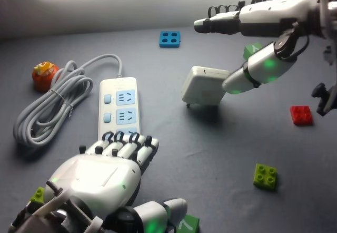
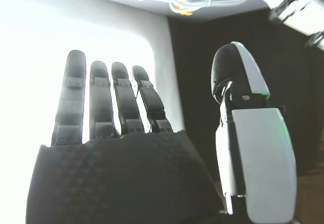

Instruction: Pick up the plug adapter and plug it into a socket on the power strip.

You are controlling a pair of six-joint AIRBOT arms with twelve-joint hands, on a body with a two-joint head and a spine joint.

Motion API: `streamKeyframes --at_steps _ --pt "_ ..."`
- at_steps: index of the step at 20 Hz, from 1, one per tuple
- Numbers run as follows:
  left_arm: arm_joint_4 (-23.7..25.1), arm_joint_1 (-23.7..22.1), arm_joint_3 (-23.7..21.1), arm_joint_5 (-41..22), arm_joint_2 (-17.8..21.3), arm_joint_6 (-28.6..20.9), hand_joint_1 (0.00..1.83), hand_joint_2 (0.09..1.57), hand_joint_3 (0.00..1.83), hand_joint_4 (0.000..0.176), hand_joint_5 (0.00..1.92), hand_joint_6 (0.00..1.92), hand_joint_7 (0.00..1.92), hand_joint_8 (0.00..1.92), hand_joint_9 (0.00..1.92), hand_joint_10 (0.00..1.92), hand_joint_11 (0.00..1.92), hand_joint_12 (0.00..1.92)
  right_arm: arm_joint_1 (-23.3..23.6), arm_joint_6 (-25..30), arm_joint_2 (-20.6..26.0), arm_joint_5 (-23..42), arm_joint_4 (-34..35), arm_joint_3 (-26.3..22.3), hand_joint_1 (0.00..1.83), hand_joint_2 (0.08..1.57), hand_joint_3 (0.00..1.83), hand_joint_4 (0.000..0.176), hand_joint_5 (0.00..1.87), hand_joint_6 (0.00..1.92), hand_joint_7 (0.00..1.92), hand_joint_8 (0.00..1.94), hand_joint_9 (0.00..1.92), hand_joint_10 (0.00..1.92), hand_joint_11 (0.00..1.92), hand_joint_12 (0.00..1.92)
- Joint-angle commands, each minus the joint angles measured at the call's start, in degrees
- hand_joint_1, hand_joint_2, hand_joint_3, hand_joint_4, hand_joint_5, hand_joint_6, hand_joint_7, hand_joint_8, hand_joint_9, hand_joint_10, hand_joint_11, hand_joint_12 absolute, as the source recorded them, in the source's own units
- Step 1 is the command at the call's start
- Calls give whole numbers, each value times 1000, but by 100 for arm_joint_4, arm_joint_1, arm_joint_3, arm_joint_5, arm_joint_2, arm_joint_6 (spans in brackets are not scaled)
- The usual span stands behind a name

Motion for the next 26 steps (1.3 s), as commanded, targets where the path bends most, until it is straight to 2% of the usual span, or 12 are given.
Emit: streamKeyframes --at_steps 1,2,5,7,9,12,15,17,18,20,25,26 --pt "358 -11 46 -345 -13 27 0 1247 0 0 16 6 39 8 40 7 0 309 85 84 -42 362 74 102 1141 955 0 0 0 0 0 0 14 5 0 584" --pt "340 1 85 -345 -22 34 0 1246 0 0 24 9 45 9 46 9 0 311 74 87 -149 333 75 233 1136 960 0 0 4 1 0 0 22 7 0 650" --pt "298 41 241 -341 -54 34 0 1253 3 0 2 0 12 6 10 5 0 98 20 87 -456 333 77 588 1158 978 0 0 20 4 0 0 19 3 0 627" --pt "212 53 343 -322 -97 34 0 1251 1 0 0 0 0 0 0 0 0 61 -40 116 -644 334 78 797 1133 980 0 0 16 2 0 0 19 4 0 608" --pt "137 56 438 -297 -163 34 0 1244 0 0 0 0 0 0 0 0 4 59 -118 189 -793 335 78 956 1171 934 0 0 91 19 44 9 76 19 0 782" --pt "110 55 550 -214 -233 33 0 1244 0 0 0 0 16 4 4 1 0 25 -233 322 -979 290 78 1155 1214 935 0 0 108 9 83 8 103 18 0 811" --pt "110 56 614 -195 -288 11 0 1245 0 0 0 0 22 3 8 1 14 34 -372 334 -1166 314 76 1373 1206 939 0 0 116 6 85 3 106 13 0 849" --pt "110 52 639 -195 -308 -7 0 1239 0 0 10 4 37 8 25 7 40 50 -445 334 -1260 342 76 1469 1179 950 4 0 102 0 61 0 82 1 0 803" --pt "110 45 657 -195 -321 -10 0 1235 2 0 19 2 50 5 39 4 7 176 -493 334 -1341 355 75 1566 1183 948 2 0 101 1 60 1 77 0 0 795" --pt "71 28 695 -195 -350 -14 0 1234 1 0 4 2 32 4 21 5 0 140 -562 333 -1477 401 74 1722 1206 931 0 0 155 10 128 9 117 10 0 854" --pt "-130 20 742 -195 -367 14 0 1237 1 0 0 0 20 3 15 3 0 101 -621 305 -1836 405 73 2088 1194 936 0 0 139 1 121 2 108 3 0 798" --pt "-151 22 744 -195 -367 18 0 1236 0 0 24 0 55 0 48 0 0 157 -631 295 -1873 424 72 2117 1202 932 0 0 128 0 120 1 110 3 0 794"
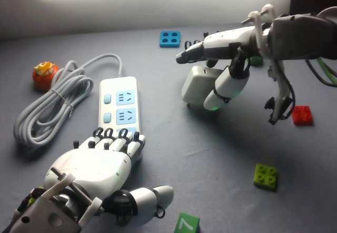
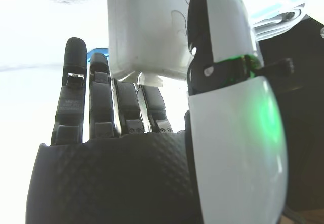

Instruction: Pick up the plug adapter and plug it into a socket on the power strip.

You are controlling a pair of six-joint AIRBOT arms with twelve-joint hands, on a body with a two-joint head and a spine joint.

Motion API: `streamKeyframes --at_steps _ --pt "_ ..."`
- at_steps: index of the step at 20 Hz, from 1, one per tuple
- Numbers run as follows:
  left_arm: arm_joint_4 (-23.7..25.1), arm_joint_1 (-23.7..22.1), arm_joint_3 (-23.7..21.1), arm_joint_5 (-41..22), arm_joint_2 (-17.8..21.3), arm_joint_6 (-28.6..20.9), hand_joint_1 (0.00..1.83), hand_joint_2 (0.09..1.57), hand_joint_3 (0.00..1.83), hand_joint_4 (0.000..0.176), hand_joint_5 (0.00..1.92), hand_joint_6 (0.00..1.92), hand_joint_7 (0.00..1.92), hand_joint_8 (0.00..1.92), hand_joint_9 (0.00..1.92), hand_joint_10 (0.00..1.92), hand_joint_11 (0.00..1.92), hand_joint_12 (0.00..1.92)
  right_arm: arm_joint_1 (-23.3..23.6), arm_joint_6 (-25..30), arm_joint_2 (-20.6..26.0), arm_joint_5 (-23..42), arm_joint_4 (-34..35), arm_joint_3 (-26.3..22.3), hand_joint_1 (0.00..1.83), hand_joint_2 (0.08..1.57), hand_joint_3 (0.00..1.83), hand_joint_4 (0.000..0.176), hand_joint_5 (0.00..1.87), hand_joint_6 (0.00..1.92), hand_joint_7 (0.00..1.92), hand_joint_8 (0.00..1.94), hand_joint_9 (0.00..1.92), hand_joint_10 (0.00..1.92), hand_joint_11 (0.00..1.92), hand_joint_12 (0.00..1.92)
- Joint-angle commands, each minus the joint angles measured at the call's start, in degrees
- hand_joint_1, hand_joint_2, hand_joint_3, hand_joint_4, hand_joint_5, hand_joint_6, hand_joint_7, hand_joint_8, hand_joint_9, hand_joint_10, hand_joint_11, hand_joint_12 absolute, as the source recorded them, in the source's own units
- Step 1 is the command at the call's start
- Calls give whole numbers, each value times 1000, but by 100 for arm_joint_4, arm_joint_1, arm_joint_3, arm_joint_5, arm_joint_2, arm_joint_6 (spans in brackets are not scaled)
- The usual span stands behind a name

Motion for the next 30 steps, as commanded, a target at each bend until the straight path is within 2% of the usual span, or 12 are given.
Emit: streamKeyframes --at_steps 1,3,17,20,23,25,27,28,29,30 --pt "145 -34 46 -243 -13 3 0 1236 0 0 41 2 73 2 64 2 0 208 -6 -6 0 520 63 47 1210 938 0 0 134 3 125 3 115 5 0 796" --pt "109 -31 48 -242 -16 12 0 1240 1 0 25 0 46 1 45 0 0 201 -28 -4 -61 541 63 127 1219 939 0 0 148 5 145 4 143 11 0 886" --pt "2 42 43 -242 -28 12 0 1236 0 0 6 1 17 4 10 2 0 152 -67 -25 -100 617 63 197 1237 964 2 0 145 0 135 0 133 0 0 854" --pt "-21 45 44 -242 -28 12 0 1236 0 0 28 4 45 6 30 4 0 163 -60 -25 -99 616 63 200 1170 1003 11 0 151 2 135 1 131 2 0 792" --pt "-29 41 44 -242 -28 11 0 1239 1 0 9 2 30 3 17 2 0 91 -51 -26 -99 615 63 213 1111 1023 12 0 186 10 163 7 166 12 0 817" --pt "-58 21 47 -243 -28 11 0 1236 1 0 29 1 55 1 46 1 0 198 -45 -27 -97 615 63 217 1093 1052 5 0 324 23 292 17 280 32 0 1010" --pt "-60 2 55 -243 -28 11 0 1230 0 0 5 0 30 3 25 1 0 154 -21 -28 -96 615 63 220 1113 1086 6 0 462 27 446 21 408 45 0 1184" --pt "-60 -2 56 -243 -28 11 0 1236 1 0 14 2 39 4 34 3 0 190 -12 -28 -96 615 63 220 1122 1079 1 0 549 34 558 26 527 64 99 1181" --pt "-60 -4 58 -243 -28 11 0 1239 1 0 2 0 23 4 20 3 0 149 -5 -28 -96 608 63 220 1171 1051 0 0 628 33 656 24 626 69 184 1157" --pt "-60 -6 61 -243 -28 11 0 1242 1 0 9 1 30 4 30 4 0 186 1 -29 -96 607 63 220 1162 1087 2 0 686 26 742 19 711 66 251 1158"
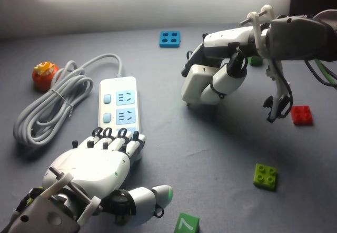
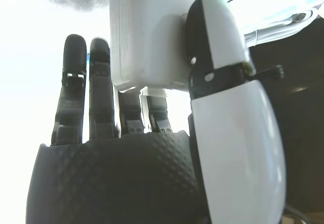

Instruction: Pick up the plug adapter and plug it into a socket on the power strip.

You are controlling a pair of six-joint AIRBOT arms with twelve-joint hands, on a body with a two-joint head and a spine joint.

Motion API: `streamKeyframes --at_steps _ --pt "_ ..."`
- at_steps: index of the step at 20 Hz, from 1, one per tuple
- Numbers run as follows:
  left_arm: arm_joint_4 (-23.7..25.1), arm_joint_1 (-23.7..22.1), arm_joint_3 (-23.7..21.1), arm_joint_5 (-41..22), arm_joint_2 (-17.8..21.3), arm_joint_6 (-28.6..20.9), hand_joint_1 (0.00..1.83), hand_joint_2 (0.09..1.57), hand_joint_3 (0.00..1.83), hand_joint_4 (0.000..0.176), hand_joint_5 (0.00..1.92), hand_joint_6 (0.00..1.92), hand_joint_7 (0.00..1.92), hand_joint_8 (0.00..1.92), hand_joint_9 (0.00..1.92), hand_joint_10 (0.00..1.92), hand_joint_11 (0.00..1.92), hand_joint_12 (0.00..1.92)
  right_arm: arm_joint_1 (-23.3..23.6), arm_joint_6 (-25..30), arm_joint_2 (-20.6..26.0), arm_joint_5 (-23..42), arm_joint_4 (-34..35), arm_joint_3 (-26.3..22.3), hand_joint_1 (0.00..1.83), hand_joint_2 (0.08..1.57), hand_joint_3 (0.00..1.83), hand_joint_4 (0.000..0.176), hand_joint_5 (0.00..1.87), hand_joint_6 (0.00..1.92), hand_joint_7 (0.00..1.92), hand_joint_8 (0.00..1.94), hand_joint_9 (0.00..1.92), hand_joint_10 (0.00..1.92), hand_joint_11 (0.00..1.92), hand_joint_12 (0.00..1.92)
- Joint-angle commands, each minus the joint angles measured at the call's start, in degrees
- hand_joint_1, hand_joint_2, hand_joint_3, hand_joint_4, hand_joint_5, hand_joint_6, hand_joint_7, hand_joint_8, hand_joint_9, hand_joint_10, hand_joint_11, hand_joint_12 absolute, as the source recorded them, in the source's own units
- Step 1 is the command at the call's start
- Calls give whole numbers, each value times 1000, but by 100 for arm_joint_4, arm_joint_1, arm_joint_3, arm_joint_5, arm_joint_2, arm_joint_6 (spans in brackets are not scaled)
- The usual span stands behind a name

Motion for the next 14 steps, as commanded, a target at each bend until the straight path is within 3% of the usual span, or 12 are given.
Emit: streamKeyframes --at_steps 1,2,3,4,5,9,10,13,14 --pt "58 -14 51 -193 -28 -13 0 1242 1 0 9 1 30 4 30 4 0 186 63 -14 30 461 63 30 1162 1087 2 0 686 26 742 19 711 66 251 1158" --pt "58 -18 54 -193 -28 -15 0 1237 0 0 23 2 51 3 47 3 0 223 62 -31 33 453 63 30 1167 1114 1 0 817 32 902 26 867 71 425 1147" --pt "58 -22 58 -193 -29 -15 0 1232 0 0 15 0 38 1 35 1 0 198 61 -46 38 444 63 30 1136 1168 0 0 847 926 962 41 938 59 522 1085" --pt "58 -25 63 -193 -29 -18 0 1235 0 0 24 4 50 6 43 5 0 194 58 -49 48 440 63 29 1196 1152 1 0 814 1163 1014 758 1037 74 643 1075" --pt "58 -30 70 -193 -29 -22 0 1234 0 0 29 4 60 7 55 6 0 227 58 -49 61 425 63 29 1204 1156 1 0 797 1224 1006 939 1092 82 693 1077" --pt "57 -47 84 -193 -28 -25 0 1229 0 0 28 0 58 0 54 1 0 196 132 -244 102 367 63 9 1228 1116 0 0 878 1114 1097 841 1255 98 893 1015" --pt "57 -51 83 -193 -28 -25 0 1233 0 0 11 2 37 2 31 3 0 119 177 -471 132 424 63 -45 1229 1117 1 0 874 1114 1095 856 1279 99 919 1012" --pt "48 -66 77 -192 -28 -25 0 1235 0 0 42 3 74 4 69 5 0 242 411 -1475 330 617 64 -472 1232 1102 0 0 919 1068 1113 810 1310 85 957 986" --pt "47 -69 76 -192 -28 -25 0 1237 1 0 24 4 50 4 44 6 0 177 502 -1839 412 717 65 -676 1232 1102 0 0 921 1065 1113 810 1307 81 953 982"
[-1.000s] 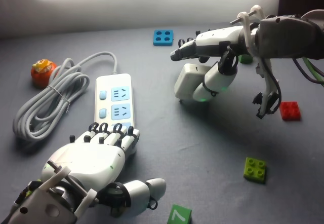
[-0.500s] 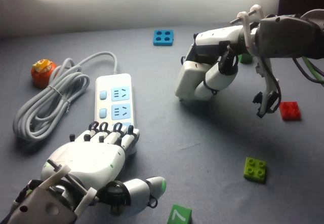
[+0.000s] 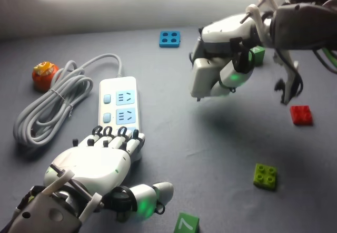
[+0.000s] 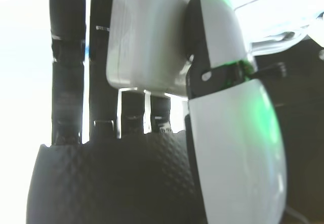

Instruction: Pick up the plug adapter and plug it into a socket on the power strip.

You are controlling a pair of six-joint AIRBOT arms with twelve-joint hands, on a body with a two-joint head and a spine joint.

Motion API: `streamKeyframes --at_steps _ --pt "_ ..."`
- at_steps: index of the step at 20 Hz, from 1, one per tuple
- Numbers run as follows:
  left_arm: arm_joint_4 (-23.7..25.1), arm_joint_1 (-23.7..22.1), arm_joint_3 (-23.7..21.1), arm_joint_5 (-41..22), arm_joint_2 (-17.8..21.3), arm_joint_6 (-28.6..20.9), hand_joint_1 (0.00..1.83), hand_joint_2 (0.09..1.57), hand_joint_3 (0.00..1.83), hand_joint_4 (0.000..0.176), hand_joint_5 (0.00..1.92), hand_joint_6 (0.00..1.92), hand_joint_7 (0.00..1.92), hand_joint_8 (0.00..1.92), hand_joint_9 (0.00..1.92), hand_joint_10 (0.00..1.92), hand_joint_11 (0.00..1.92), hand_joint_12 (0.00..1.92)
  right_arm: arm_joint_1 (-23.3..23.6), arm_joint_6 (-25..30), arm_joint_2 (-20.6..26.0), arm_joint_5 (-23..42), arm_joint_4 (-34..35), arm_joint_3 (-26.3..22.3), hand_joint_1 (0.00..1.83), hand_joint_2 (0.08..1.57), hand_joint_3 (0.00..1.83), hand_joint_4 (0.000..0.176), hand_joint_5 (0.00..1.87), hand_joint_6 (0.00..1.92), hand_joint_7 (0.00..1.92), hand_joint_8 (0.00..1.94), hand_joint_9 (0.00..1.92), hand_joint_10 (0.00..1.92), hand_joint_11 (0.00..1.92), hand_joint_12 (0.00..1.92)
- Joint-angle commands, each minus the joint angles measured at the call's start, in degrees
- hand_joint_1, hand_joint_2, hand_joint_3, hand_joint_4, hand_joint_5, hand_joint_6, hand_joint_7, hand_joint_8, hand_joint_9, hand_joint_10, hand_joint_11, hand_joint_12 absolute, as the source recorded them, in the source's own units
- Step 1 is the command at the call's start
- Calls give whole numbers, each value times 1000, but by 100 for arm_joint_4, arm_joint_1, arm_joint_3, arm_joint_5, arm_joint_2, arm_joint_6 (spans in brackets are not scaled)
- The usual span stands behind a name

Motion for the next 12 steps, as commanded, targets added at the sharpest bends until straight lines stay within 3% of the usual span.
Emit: streamKeyframes --at_steps 1,8,10,12 --pt "91 -7 40 -185 -4 -19 0 1237 1 0 26 4 52 4 44 6 0 178 210 -155 72 704 114 -135 1232 1103 0 0 922 1057 1110 817 1304 79 952 982" --pt "91 -19 44 -185 -3 -16 0 1242 1 0 32 8 56 8 48 6 0 153 1161 13 -155 -209 122 -146 1223 1113 1 0 906 1100 1076 850 1285 44 914 1004" --pt "91 -20 43 -185 -3 -15 0 1237 0 0 24 1 48 1 44 1 0 170 1416 1451 -357 -601 -1200 7 1233 1096 0 0 941 1063 1124 755 1298 41 932 983" --pt "91 -17 46 -185 -4 -11 0 1235 0 0 13 0 44 0 38 0 0 164 1568 2784 -624 -1086 -2317 235 1232 1095 1 0 949 1051 1110 779 1296 35 932 972"
